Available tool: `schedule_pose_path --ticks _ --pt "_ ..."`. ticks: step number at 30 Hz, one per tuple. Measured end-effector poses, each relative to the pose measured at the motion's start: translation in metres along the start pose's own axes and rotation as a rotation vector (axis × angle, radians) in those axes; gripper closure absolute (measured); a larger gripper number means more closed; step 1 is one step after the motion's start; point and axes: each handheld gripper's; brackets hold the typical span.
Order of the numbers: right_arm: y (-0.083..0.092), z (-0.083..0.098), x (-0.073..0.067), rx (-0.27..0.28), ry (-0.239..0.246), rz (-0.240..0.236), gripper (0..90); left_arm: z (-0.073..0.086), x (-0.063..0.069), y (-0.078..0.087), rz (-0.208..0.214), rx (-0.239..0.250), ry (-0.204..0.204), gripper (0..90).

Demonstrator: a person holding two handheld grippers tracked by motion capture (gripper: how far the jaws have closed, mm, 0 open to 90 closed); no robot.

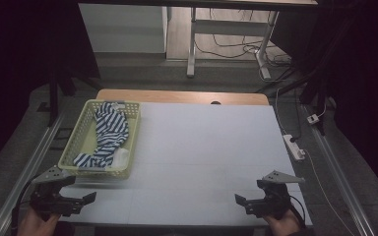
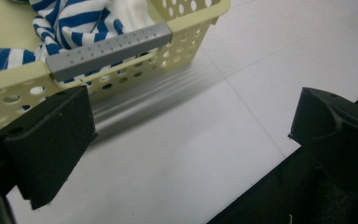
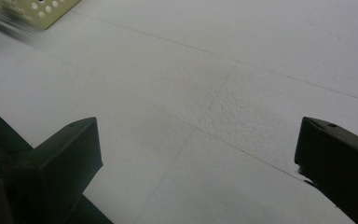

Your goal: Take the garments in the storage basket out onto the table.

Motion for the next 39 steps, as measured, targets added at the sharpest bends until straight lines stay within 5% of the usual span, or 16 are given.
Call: schedule_pose_path --ticks 20,31,39 --pt "0.000 0.000 0.000 -0.008 0.000 -0.009 0.3 -0.027 -0.005 -0.013 0.069 0.037 -0.077 0.2" --pt "-0.001 0.000 0.000 -0.013 0.006 -0.008 0.3 -0.043 -0.018 -0.027 0.078 0.046 -0.052 0.3" --pt "-0.001 0.000 0.000 -0.015 0.007 -0.009 0.3 -0.056 -0.027 -0.040 0.045 0.026 -0.040 0.3"
Point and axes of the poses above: each handheld gripper's, and its own axes: y roughly backward along the jaws, z roughly out of its underside, x roughly to its right, and after that the axes turned 1 degree about -y, right-handed
